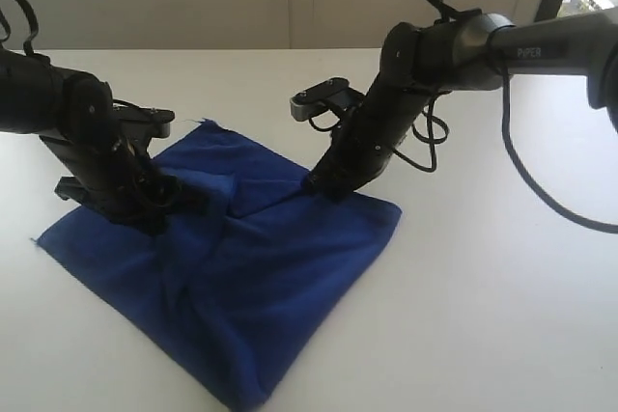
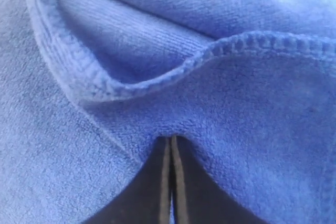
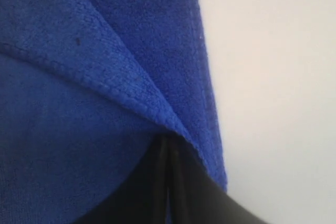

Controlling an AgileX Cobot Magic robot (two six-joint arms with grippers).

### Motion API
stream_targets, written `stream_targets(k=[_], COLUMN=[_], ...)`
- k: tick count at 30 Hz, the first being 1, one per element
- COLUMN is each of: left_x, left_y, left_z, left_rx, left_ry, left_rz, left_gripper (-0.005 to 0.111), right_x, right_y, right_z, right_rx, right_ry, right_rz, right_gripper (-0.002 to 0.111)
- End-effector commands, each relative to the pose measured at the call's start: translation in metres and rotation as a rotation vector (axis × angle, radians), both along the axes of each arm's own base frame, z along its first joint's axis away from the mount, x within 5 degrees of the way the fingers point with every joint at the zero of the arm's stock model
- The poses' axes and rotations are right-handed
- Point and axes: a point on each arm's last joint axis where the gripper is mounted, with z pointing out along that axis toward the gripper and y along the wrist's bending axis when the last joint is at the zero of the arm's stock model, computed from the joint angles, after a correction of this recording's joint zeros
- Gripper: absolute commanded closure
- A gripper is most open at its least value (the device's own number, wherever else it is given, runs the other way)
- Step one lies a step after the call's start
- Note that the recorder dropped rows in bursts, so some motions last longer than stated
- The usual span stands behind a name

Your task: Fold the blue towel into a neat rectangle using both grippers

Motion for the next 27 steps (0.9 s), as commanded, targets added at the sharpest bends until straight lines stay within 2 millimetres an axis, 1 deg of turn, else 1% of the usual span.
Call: stream_targets(k=[1,6,10,14,17,21,27], left_x=[0.004,0.01,0.019,0.029,0.036,0.04,0.043], left_y=[-0.001,-0.003,-0.007,-0.012,-0.017,-0.027,-0.039], left_z=[-0.01,-0.007,-0.005,-0.005,-0.007,-0.01,-0.004], left_rx=[0.001,-0.012,-0.01,-0.012,-0.013,-0.042,-0.094], left_ry=[-0.032,-0.083,-0.101,-0.106,-0.1,-0.087,-0.115], left_rz=[-0.027,-0.041,-0.068,-0.068,-0.1,-0.137,-0.202], left_gripper=[0.107,0.107,0.107,0.107,0.107,0.107,0.107], right_x=[-0.011,-0.021,-0.033,-0.047,-0.055,-0.068,-0.086], right_y=[-0.01,-0.013,-0.017,-0.022,-0.025,-0.03,-0.036], right_z=[-0.011,-0.017,-0.017,-0.009,-0.004,0.004,0.012], right_rx=[-0.086,-0.09,-0.088,-0.087,-0.082,-0.078,-0.059], right_ry=[0.088,0.122,0.119,0.111,0.091,0.078,0.027], right_rz=[-0.019,-0.076,-0.119,-0.138,-0.171,-0.209,-0.259], right_gripper=[0.108,0.108,0.108,0.108,0.108,0.108,0.108])
